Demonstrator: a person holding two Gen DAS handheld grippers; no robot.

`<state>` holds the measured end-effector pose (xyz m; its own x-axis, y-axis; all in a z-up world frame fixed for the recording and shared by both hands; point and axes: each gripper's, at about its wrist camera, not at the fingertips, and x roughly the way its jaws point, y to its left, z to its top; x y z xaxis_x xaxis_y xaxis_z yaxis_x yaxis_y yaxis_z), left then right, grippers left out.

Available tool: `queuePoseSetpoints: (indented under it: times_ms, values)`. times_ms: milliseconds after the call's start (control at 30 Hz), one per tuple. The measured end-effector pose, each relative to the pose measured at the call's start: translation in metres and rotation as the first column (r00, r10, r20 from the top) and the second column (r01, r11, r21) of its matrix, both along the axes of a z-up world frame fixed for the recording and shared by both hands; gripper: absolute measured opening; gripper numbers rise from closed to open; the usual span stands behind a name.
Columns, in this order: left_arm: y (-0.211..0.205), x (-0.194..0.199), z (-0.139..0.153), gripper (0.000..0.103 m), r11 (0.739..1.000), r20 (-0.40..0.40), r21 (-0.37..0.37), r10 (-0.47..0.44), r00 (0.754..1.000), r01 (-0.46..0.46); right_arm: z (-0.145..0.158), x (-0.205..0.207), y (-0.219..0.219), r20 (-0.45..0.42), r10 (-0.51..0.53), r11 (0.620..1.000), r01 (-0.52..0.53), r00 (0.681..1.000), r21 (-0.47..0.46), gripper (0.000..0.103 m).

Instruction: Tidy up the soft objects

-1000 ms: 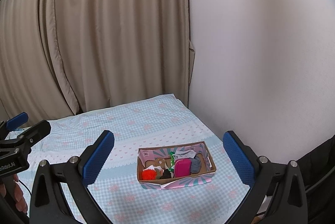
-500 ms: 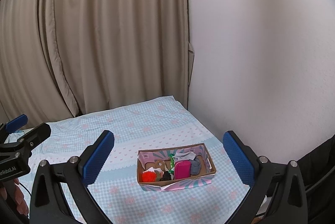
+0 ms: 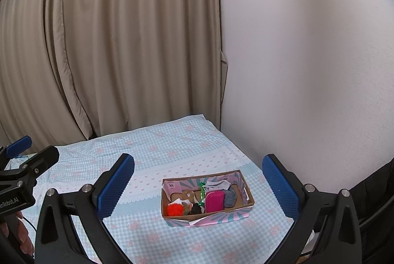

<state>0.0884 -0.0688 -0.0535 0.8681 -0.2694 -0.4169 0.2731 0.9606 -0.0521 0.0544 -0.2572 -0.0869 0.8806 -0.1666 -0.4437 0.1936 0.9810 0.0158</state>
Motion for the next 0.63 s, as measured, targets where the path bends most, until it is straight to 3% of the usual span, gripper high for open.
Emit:
queuePoseSetpoints:
  times_ms: [433, 633]
  values:
    - [-0.0008, -0.0026, 0.0027, 0.103, 1.000, 0.024, -0.017, 0.014, 1.000, -0.014, 0.0023, 0.0021, 0.0001, 0.006, -0.003, 1.000, 0.003, 1.000, 0.004, 0.103]
    - [-0.0024, 0.0010, -0.0047, 0.103, 0.998, 0.038, 0.011, 0.054, 0.998, -0.054, 0.0010, 0.0056, 0.0012, -0.004, -0.003, 1.000, 0.003, 1.000, 0.011, 0.103]
